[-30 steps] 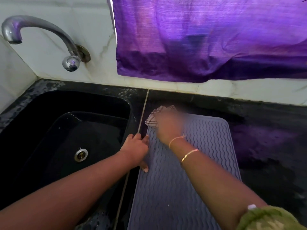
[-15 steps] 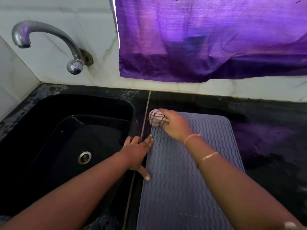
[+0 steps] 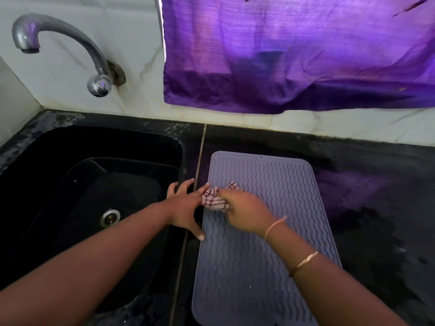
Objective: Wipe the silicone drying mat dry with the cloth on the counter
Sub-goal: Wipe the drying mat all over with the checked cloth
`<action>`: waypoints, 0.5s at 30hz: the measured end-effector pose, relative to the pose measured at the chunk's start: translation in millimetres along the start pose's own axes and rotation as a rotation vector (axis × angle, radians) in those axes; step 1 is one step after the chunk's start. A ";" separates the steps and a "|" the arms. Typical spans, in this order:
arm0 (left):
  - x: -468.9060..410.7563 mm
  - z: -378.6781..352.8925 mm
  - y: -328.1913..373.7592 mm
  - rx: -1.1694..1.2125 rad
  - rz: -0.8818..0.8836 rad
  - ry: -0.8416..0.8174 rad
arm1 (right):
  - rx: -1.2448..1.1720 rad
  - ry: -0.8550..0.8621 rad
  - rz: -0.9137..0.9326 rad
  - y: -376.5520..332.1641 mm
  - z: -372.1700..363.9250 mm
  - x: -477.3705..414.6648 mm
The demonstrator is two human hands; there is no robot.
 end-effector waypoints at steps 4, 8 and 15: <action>-6.4 23.0 -27.3 -0.008 0.087 0.043 | -0.182 0.052 -0.060 11.8 34.2 -22.5; -22.3 77.2 -73.8 0.146 0.284 0.228 | -0.134 0.202 -0.053 14.0 64.8 -47.8; -56.4 96.9 -14.3 -0.237 0.122 0.222 | 0.153 -0.046 -0.088 4.3 -0.6 -51.5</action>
Point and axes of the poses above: each hand's wrist, its own x-axis away from the middle knuckle, its own z-axis out of the back of the hand, y = z × x, the point moved 10 cm from there along -x, towards the middle knuckle, and after that the axes turned 1 degree about -y, right-handed, at the moved point
